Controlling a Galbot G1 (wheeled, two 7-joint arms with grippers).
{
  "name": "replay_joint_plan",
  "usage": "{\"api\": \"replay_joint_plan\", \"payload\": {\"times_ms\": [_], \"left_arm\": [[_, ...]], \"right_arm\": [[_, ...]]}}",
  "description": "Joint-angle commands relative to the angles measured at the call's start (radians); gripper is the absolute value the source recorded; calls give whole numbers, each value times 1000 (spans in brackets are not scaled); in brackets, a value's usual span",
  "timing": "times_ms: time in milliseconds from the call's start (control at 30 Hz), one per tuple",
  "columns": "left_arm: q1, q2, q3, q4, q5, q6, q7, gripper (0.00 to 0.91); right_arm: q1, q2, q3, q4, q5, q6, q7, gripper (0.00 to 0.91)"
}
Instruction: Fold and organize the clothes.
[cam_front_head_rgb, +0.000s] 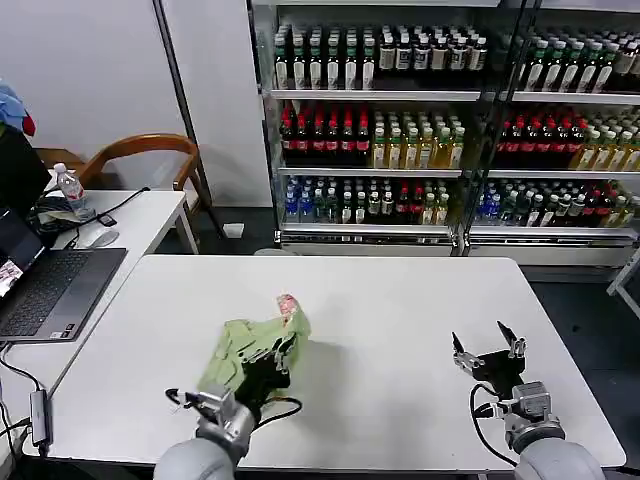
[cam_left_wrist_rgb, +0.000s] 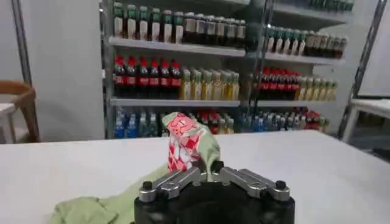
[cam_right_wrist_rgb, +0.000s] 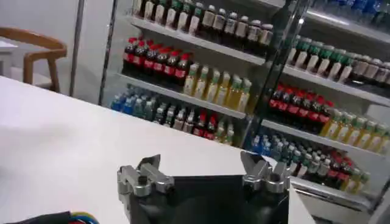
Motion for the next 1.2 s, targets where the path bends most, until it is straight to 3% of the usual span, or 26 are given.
{"api": "replay_joint_plan", "payload": {"times_ms": [33,67,100,367,667,800,867,1033,1200], "left_arm": [[-172,-91,147,132,-241,-26,-83,50],[-174,-98,152,129,-272,-19,-95,101],[-174,-104,159,127,-281,-18,-108,907],[-160,-163,223,131,-300,-72,-75,907],[-169,-233,223,206,-243,-134,-20,907],[-184,-169,118,153,-189,-145,45,907],[-186,-111,73,147,-121,-196,94,907],[-126,43,-180,133,15,-292,190,907],[-26,111,-411,180,91,-398,277,907]], "right_arm": [[-3,-4,37,6,6,-5,-1,907],[-1,-7,37,8,7,-6,-2,907],[2,-8,36,7,7,-6,-2,907],[28,-6,27,-5,8,-9,-8,907],[52,0,26,-20,-15,19,-58,907],[71,5,24,-31,-24,31,-64,907],[80,14,18,-36,-32,33,-61,907],[93,37,-18,-33,-50,63,-31,907],[96,49,-58,-34,-46,71,-30,907]]}}
